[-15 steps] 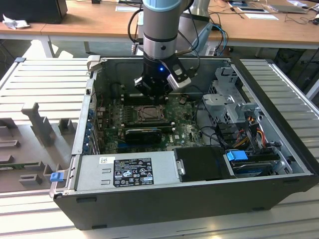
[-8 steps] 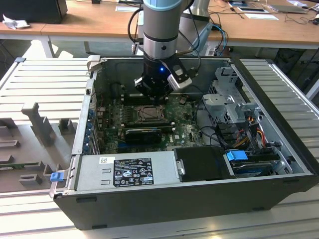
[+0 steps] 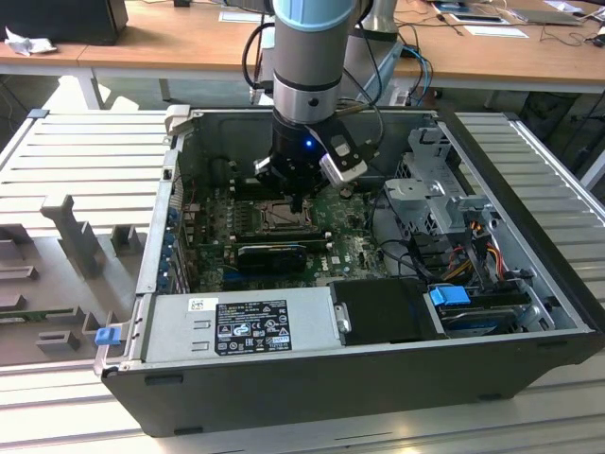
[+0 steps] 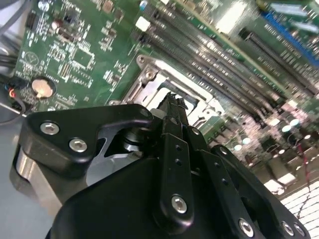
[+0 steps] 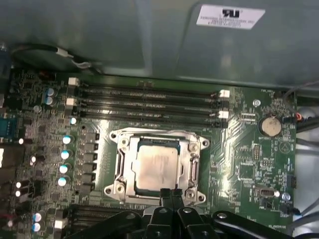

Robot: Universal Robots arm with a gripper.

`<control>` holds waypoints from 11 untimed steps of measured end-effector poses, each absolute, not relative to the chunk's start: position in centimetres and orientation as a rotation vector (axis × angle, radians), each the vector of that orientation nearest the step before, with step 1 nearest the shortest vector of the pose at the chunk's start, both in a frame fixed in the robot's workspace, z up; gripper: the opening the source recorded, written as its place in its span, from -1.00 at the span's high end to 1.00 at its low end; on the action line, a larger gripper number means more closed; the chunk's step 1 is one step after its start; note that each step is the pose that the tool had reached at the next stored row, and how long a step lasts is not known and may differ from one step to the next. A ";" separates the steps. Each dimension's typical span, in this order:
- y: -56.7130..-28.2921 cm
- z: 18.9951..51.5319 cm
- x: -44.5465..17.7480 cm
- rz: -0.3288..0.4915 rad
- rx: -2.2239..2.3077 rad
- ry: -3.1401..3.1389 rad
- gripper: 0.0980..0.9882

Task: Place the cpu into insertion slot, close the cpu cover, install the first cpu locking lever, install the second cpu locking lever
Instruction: 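Install the second cpu locking lever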

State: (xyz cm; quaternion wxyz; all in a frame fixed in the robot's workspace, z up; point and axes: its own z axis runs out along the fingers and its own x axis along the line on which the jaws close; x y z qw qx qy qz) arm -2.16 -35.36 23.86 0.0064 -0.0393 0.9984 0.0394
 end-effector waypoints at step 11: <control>-36.7 23.9 -2.2 0.123 -0.123 3.124 0.98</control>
